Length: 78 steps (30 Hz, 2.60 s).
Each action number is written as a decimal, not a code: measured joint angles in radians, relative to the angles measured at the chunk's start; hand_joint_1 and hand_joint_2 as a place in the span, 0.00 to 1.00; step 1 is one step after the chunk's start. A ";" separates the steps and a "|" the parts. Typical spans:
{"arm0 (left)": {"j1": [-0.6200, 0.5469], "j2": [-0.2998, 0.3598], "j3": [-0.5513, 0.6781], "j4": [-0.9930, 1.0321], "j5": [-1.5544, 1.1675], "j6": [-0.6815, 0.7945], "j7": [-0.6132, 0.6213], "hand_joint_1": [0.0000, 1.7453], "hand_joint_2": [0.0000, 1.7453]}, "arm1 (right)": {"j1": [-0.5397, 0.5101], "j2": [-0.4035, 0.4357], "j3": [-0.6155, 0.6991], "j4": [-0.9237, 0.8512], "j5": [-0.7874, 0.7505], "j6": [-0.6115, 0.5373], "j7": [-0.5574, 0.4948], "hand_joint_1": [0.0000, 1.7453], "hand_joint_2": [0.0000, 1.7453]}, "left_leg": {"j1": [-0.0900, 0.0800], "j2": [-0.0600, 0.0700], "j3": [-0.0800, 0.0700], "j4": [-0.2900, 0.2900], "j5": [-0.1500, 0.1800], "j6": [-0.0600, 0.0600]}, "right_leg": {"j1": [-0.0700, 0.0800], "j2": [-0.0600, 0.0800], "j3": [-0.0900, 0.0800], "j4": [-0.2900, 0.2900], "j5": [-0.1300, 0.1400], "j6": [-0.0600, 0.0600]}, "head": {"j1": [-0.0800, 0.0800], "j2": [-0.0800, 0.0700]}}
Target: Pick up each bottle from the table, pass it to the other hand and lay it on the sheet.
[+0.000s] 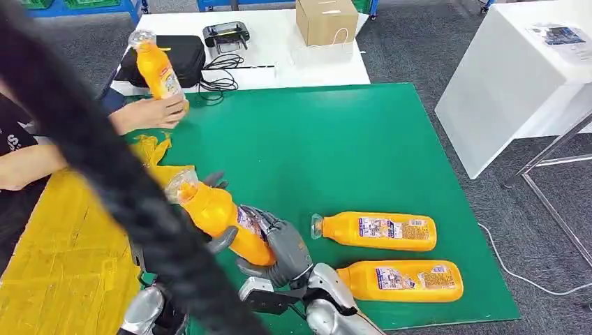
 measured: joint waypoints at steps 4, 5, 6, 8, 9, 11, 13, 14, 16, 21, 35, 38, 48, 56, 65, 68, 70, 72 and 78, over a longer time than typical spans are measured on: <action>0.000 0.000 0.001 0.001 -0.002 0.002 -0.002 1.00 1.00 | -0.001 0.000 0.001 0.006 0.000 -0.014 -0.003 1.00 1.00 | 0.000 0.000 0.000 0.000 0.000 0.000 | 0.000 0.000 0.000 0.000 0.000 0.000 | 0.000 0.000; -0.001 0.000 0.002 0.002 -0.003 0.002 -0.003 1.00 1.00 | 0.000 0.000 0.002 0.006 0.000 -0.015 -0.003 1.00 1.00 | 0.000 0.000 0.000 0.000 0.000 0.000 | 0.000 0.000 0.000 0.000 0.000 0.000 | 0.000 0.000; -0.003 0.000 0.003 0.003 -0.005 0.003 -0.004 1.00 1.00 | 0.000 0.001 0.003 0.007 0.000 -0.017 -0.004 1.00 1.00 | 0.000 0.000 0.000 0.000 0.000 0.000 | 0.000 0.000 0.000 0.000 0.000 0.000 | 0.000 0.000; -0.006 0.000 0.003 0.007 -0.011 0.011 -0.010 1.00 1.00 | 0.000 0.001 0.005 0.007 -0.004 -0.026 -0.008 1.00 1.00 | 0.000 0.000 0.000 0.000 0.000 0.000 | 0.000 0.000 0.000 0.000 0.000 0.000 | 0.000 0.000; -0.007 0.000 0.003 0.007 -0.014 0.015 -0.012 1.00 1.00 | 0.001 0.001 0.005 0.008 -0.006 -0.028 -0.011 1.00 1.00 | 0.000 0.000 0.000 0.000 0.000 0.000 | 0.000 0.000 0.000 0.000 0.000 0.000 | 0.000 0.000; -0.011 0.000 0.003 0.009 -0.018 0.018 -0.016 1.00 1.00 | 0.001 0.002 0.005 0.008 -0.009 -0.032 -0.014 0.00 1.00 | 0.000 0.000 0.000 0.000 0.000 0.000 | 0.000 0.000 0.000 0.000 0.000 0.000 | 0.000 0.000; -0.012 0.000 0.003 0.009 -0.023 0.023 -0.019 1.00 1.00 | 0.001 0.003 0.005 0.007 -0.012 -0.035 -0.017 0.00 1.00 | 0.000 0.000 0.000 0.000 0.000 0.000 | 0.000 0.000 0.000 0.000 0.000 0.000 | 0.000 0.000; -0.015 0.000 0.003 0.009 -0.037 0.037 -0.024 1.00 1.00 | 0.003 0.003 0.005 0.007 -0.017 -0.045 -0.023 0.00 1.00 | 0.000 0.000 0.000 0.000 0.000 0.000 | 0.000 0.000 0.000 0.000 0.000 0.000 | 0.000 0.000; -0.016 0.000 0.003 0.009 -0.090 0.088 -0.044 1.00 1.00 | 0.012 0.003 0.004 0.000 -0.032 -0.069 -0.035 0.00 1.00 | 0.000 0.000 0.000 0.000 0.000 0.000 | 0.000 0.000 0.000 0.000 0.000 0.000 | 0.000 0.000; -0.034 0.014 0.005 0.008 -0.255 0.227 -0.063 1.00 1.00 | 0.037 0.002 -0.002 -0.052 -0.067 -0.097 -0.055 0.00 1.00 | 0.000 0.000 0.000 0.000 0.000 0.000 | 0.000 0.000 0.000 0.000 0.000 0.000 | 0.000 0.000; -0.192 0.245 0.081 0.198 -1.623 0.695 0.239 1.00 1.00 | 0.150 -0.054 -0.209 -0.393 -0.165 -0.012 -0.078 0.00 1.00 | 0.000 0.001 0.000 0.000 0.001 0.000 | 0.000 0.001 0.000 0.000 0.000 0.000 | 0.000 0.000; -0.198 0.258 0.081 0.224 -1.624 0.698 0.241 1.00 1.00 | 0.153 -0.055 -0.220 -0.407 -0.165 -0.009 -0.078 0.00 1.00 | 0.000 0.001 0.000 0.000 0.000 0.000 | 0.000 0.001 0.000 0.000 0.000 0.000 | 0.000 0.000; -0.234 0.294 0.036 0.331 -1.815 0.718 0.381 1.00 1.00 | 0.154 -0.060 -0.236 -0.426 -0.174 -0.008 -0.083 0.00 1.00 | 0.000 0.001 0.000 0.000 0.000 0.000 | 0.000 0.001 0.000 0.000 0.000 0.000 | 0.000 0.000; -0.264 0.304 -0.119 0.592 -1.795 0.780 0.399 0.00 1.00 | 0.126 -0.081 -0.238 -0.430 -0.082 -0.016 -0.008 0.00 1.00 | 0.000 0.001 0.000 0.000 0.000 0.000 | 0.000 0.001 0.000 0.000 0.000 0.000 | 0.000 0.000; -0.310 0.214 -0.025 0.782 -1.683 0.768 0.392 0.00 1.00 | 0.096 -0.126 -0.244 -0.417 0.118 -0.026 0.097 0.00 1.00 | -0.001 -0.005 0.008 0.000 -0.001 0.001 | 0.000 -0.004 0.011 0.000 -0.002 0.002 | 0.000 0.000; -0.315 0.200 0.018 0.817 -1.654 0.768 0.373 0.00 1.00 | 0.089 -0.143 -0.246 -0.409 0.133 -0.002 0.117 0.00 1.00 | 0.000 -0.005 0.012 -0.001 -0.001 0.001 | 0.000 -0.004 0.015 0.000 -0.003 0.001 | 0.000 0.000; -0.316 0.194 0.042 0.831 -1.645 0.776 0.366 0.00 1.00 | 0.085 -0.153 -0.246 -0.404 0.152 0.021 0.138 0.00 1.00 | 0.000 -0.004 0.015 -0.001 -0.001 0.001 | 0.000 -0.004 0.017 0.000 -0.003 0.001 | 0.000 0.000; -0.314 0.188 0.067 0.835 -1.619 0.788 0.342 0.00 1.00 | 0.080 -0.166 -0.246 -0.399 0.181 0.044 0.164 0.00 1.00 | 0.000 -0.004 0.015 -0.001 -0.001 0.001 | 0.000 -0.004 0.018 0.000 -0.002 0.001 | 0.000 0.000; -0.264 0.166 0.160 0.766 -1.455 0.783 0.202 0.00 1.00 | 0.073 -0.239 -0.251 -0.376 0.268 0.133 0.254 0.00 1.00 | -0.001 -0.004 0.016 0.000 0.000 0.001 | 0.000 -0.004 0.018 0.000 -0.003 0.001 | 0.000 0.000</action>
